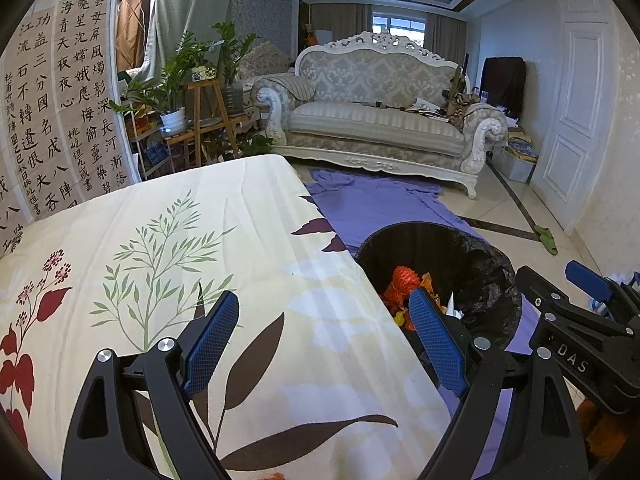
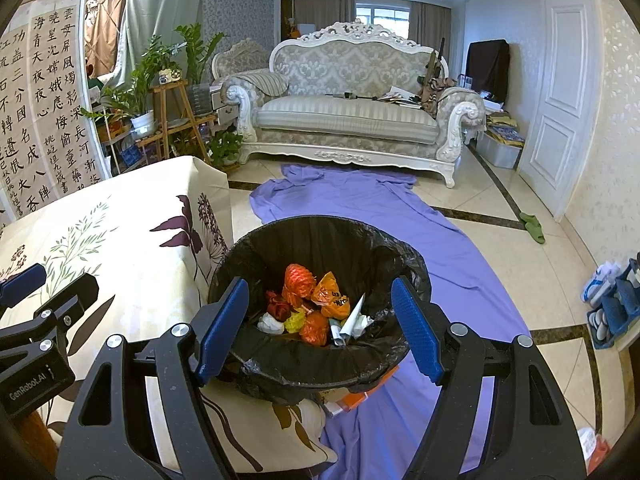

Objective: Collect trash

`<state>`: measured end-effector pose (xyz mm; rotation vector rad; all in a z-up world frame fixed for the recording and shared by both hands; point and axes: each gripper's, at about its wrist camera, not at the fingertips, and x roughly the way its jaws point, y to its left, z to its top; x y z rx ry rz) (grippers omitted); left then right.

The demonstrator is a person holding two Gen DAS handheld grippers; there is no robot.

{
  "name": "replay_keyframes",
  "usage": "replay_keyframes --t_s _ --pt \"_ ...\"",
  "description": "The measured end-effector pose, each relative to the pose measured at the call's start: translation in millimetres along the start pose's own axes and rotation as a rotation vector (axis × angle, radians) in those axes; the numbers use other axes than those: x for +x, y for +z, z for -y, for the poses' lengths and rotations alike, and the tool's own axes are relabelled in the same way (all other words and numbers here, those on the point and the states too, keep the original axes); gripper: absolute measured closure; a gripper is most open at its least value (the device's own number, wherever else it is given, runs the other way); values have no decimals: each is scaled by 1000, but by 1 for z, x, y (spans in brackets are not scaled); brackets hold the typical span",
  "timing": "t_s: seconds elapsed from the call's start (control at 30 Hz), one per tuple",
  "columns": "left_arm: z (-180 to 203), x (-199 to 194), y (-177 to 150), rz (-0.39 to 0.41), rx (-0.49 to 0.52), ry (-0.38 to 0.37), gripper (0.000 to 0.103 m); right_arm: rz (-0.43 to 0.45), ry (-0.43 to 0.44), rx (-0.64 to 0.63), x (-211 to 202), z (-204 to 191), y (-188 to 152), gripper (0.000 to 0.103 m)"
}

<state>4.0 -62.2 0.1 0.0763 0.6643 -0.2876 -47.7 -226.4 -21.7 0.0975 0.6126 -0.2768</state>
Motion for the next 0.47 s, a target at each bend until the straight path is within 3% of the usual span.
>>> replay_keyframes --t_s 0.47 --pt "-11 2 2 -11 -8 21 19 -5 11 -12 2 -4 -5 31"
